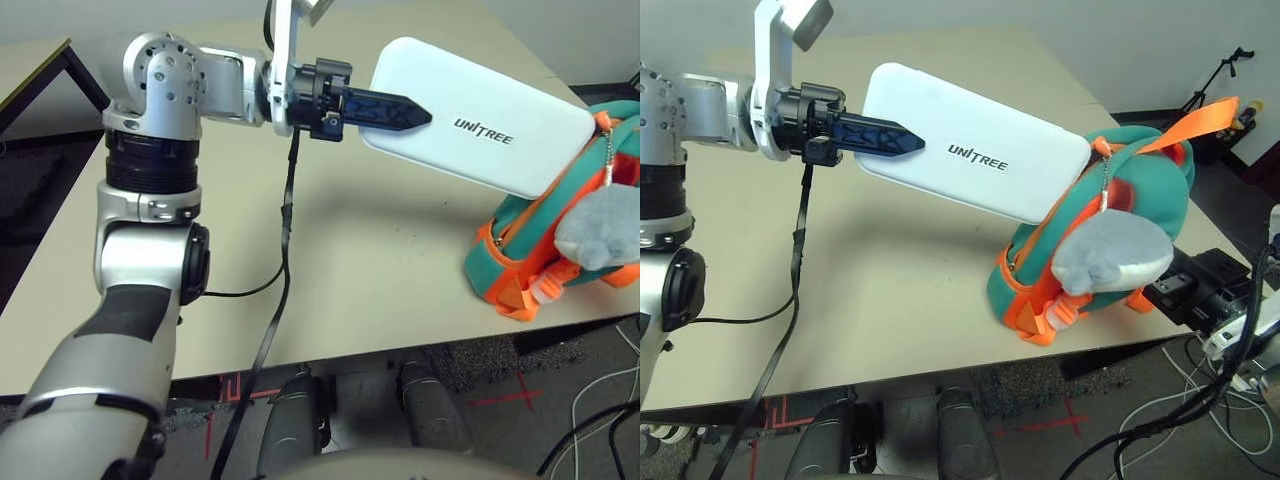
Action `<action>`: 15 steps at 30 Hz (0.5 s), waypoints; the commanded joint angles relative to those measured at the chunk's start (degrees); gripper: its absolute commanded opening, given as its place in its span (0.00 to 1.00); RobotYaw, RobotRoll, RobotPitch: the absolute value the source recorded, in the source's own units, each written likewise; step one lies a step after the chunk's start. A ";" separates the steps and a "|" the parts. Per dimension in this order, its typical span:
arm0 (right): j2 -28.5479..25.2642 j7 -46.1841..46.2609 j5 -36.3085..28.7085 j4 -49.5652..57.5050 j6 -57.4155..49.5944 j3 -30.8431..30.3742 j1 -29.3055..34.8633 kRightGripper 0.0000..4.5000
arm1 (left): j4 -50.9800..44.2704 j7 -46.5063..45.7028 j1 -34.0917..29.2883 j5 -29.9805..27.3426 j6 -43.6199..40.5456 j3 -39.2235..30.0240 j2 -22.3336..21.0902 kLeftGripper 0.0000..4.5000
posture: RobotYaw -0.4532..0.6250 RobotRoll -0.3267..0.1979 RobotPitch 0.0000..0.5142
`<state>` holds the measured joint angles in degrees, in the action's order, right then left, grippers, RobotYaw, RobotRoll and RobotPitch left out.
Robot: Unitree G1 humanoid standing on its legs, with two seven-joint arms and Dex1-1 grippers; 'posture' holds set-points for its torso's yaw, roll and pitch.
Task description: Put the pencil case into the backpack and zip it.
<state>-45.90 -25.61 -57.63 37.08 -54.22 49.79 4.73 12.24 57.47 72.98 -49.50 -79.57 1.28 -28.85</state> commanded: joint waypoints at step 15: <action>-1.43 1.12 -3.39 1.51 2.23 -1.89 -1.07 0.00 | -2.91 -3.15 -4.76 5.59 6.91 3.32 3.50 0.30 | 0.18 0.62 0.19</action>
<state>-47.51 -24.58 -59.37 36.60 -53.29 48.01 3.49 8.24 54.61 67.71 -45.89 -74.72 2.96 -25.73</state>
